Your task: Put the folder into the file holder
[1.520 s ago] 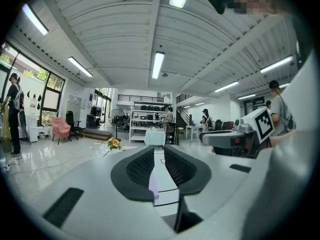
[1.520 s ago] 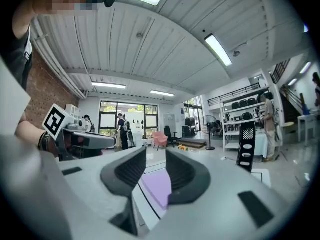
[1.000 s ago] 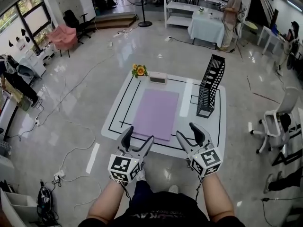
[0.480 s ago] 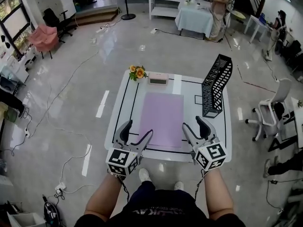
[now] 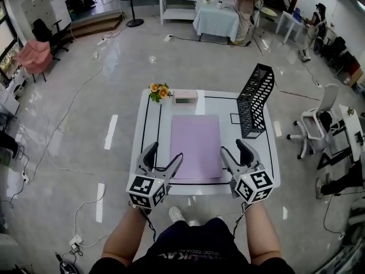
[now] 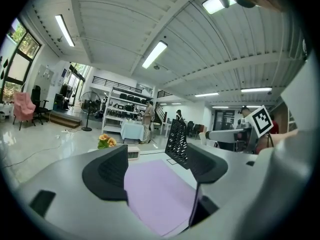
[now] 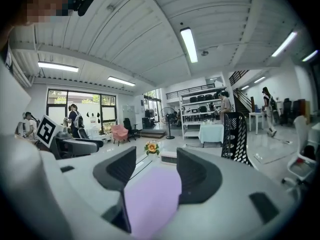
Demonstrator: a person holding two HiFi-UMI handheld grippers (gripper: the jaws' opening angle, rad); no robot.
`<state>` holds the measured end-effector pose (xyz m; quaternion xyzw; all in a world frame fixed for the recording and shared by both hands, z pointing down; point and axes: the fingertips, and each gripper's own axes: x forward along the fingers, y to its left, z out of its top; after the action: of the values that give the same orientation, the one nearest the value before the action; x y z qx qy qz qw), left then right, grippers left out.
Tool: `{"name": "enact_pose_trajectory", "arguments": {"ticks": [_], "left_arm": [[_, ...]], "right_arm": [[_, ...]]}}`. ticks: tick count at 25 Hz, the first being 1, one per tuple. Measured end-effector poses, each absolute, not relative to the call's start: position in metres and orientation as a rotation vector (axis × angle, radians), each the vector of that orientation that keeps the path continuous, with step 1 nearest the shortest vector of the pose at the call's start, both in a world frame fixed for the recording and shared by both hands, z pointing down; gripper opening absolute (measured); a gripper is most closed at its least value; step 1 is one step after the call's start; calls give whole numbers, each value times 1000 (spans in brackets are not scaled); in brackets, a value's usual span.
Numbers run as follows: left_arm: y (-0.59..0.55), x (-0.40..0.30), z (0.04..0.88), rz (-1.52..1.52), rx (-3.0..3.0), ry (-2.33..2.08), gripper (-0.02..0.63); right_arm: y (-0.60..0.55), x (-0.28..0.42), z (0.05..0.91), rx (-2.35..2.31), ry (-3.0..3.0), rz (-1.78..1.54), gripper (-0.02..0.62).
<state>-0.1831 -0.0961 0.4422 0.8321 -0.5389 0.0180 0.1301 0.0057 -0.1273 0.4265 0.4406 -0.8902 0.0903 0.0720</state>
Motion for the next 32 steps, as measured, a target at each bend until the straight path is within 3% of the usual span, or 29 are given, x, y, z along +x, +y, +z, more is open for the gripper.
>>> {"name": "enact_pose_trajectory", "arguments": {"ticks": [17, 32], "left_arm": [[-134, -195, 476, 97, 2382, -1479, 357], [-203, -186, 552, 228, 2214, -1458, 365]], "right_arm": [[-162, 8, 456, 1420, -2613, 418, 239], [-239, 20, 553, 1290, -2502, 781, 263]]}}
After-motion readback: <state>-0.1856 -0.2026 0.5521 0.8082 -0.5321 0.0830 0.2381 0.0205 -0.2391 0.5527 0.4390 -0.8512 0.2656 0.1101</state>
